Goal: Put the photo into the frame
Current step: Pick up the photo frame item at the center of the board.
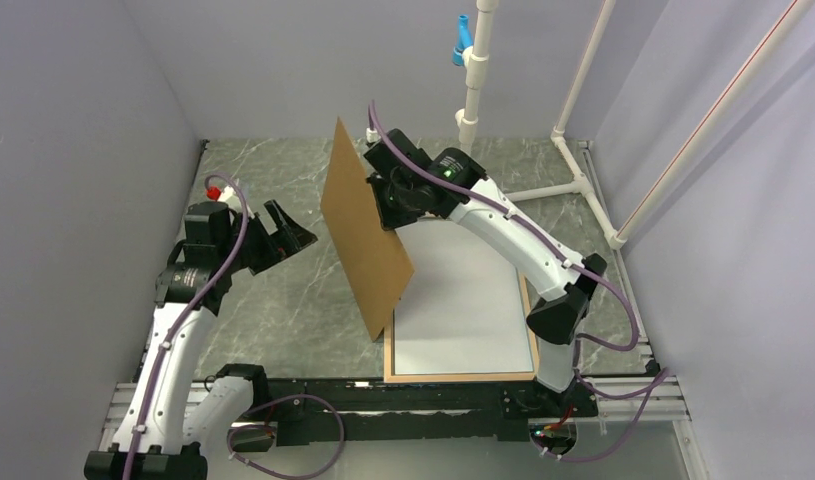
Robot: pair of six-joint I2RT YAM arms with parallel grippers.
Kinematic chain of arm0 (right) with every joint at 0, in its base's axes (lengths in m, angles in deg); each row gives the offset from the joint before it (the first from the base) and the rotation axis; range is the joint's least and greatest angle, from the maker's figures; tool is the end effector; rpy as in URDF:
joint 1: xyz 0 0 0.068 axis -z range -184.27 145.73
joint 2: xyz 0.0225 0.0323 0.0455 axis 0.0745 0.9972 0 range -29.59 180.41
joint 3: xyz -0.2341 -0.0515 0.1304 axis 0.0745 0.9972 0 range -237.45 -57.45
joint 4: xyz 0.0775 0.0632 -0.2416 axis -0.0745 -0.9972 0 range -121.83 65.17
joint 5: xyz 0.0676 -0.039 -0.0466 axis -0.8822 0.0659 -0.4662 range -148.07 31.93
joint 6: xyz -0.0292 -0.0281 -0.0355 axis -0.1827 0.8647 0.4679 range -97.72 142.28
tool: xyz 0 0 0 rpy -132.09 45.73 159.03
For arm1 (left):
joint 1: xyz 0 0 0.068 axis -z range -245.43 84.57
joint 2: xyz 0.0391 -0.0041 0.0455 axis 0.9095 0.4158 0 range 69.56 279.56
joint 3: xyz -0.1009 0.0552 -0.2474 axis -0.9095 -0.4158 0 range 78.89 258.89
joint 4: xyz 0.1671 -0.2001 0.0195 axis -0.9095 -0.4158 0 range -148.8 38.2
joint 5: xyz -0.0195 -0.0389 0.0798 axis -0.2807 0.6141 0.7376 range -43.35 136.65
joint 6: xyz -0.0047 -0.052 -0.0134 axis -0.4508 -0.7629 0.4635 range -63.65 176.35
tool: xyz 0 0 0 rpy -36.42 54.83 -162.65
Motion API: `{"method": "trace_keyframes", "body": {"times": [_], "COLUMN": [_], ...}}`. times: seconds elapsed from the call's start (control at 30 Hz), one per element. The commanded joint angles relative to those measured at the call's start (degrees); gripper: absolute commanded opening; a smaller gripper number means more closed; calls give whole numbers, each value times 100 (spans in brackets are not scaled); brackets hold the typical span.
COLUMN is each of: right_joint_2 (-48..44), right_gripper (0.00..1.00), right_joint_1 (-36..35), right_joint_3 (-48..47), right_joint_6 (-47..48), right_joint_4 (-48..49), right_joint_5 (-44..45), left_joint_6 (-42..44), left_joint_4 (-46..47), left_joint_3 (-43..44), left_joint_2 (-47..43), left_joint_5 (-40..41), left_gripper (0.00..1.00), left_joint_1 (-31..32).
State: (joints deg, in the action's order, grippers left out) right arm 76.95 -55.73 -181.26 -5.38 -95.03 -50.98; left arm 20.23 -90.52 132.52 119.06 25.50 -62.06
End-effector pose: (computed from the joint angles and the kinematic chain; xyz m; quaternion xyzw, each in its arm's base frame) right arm 0.2385 0.2924 0.4095 -0.1759 0.9301 0.1568 0.2819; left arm 0.1756 -0.0233 0.3308 -0.1635 0.8591 -0.3073 0.3752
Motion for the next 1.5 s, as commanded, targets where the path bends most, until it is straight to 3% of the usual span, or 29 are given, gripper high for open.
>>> {"method": "trace_keyframes", "body": {"times": [0.0, 0.17, 0.3, 0.4, 1.0, 1.47], "right_joint_2": [124, 45, -62, -72, -639, -1190], "right_gripper": [0, 17, 45, 54, 82, 86], "right_joint_1": [-316, -465, -478, -485, -562, -203], "right_joint_3": [-304, -175, -13, 19, 802, 1720], "right_joint_6": [115, 162, 150, 107, -83, -245], "right_joint_4": [-359, 38, 473, 651, 2075, 2863], "right_joint_5": [542, 72, -608, -1021, -2852, -3387], "left_joint_6": [-202, -428, -576, -660, -789, -582], "left_joint_4": [156, 368, 531, 600, 600, 285], "left_joint_3": [179, 241, 275, 280, 416, 383], "left_joint_2": [-296, -420, -510, -535, -588, -438], "left_joint_5": [-59, -466, -721, -824, -1010, -810], "left_gripper": [100, 99, 99, 99, 99, 99], "left_joint_1": [23, 23, 23, 23, 27, 23]}}
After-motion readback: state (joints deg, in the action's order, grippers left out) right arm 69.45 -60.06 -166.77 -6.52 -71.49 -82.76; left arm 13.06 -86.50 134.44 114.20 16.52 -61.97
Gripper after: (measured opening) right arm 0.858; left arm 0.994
